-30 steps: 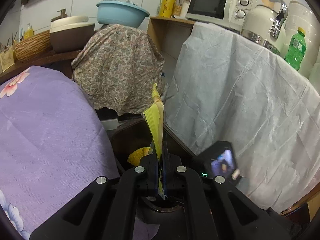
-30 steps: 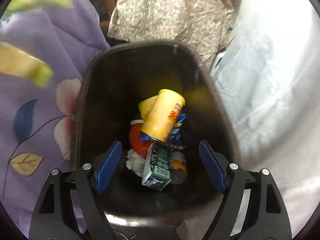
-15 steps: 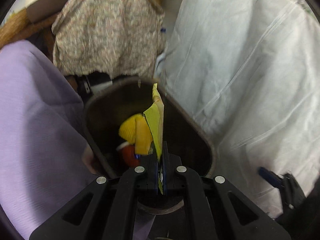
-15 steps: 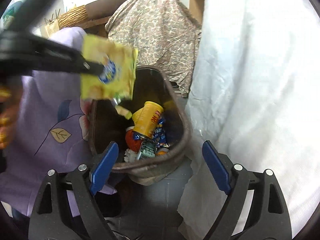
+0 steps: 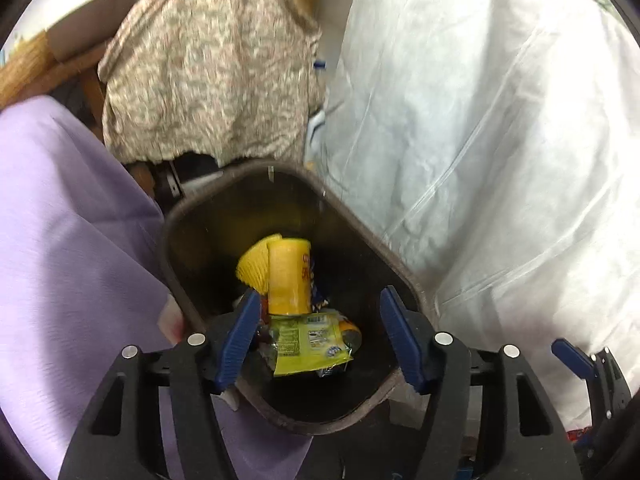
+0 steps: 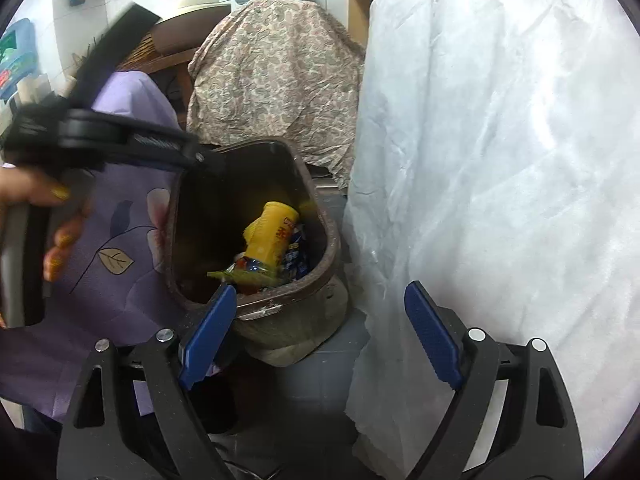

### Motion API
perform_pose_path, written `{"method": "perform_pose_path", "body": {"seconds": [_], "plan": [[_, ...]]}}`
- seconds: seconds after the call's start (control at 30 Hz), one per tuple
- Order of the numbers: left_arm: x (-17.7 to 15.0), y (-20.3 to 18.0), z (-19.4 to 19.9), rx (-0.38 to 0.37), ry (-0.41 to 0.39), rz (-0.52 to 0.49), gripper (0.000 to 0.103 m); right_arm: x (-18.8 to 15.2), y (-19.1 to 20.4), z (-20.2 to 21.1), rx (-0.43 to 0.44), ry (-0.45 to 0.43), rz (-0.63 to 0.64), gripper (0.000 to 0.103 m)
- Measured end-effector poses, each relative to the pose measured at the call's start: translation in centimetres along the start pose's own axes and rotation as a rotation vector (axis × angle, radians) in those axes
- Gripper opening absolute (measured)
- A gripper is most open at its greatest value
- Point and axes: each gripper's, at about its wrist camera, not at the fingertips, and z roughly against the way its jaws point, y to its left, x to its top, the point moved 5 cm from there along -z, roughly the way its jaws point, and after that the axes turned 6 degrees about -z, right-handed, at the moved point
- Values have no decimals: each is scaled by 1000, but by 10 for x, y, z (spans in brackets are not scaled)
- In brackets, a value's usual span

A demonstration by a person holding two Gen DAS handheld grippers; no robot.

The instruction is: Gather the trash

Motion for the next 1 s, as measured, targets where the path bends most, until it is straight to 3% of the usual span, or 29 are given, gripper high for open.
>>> {"method": "perform_pose_path", "body": {"seconds": [0.07,0.13,0.23,0.4,0.53,0.73,1.0], "plan": [[5,-5,31,15,-75,-30,65,3,-1,6,-20,-24,1,86],[9,-9,62,34,-166,-54,78,9,-3,13,-41,-53,-4,90],[6,-8,110,75,-292,-80,86,17,2,25,-42,-92,-6,90],[-25,8,181,182,-455,-89,97,30,28,49,13,-166,25,90],[-56,43,231,288,-556,-27,97,41,58,74,78,-248,41,97],[-98,79,281,414,-635,78,98,51,109,112,198,-344,49,97],[-150,93,305,518,-669,172,98,39,170,164,269,-444,140,97]]}}
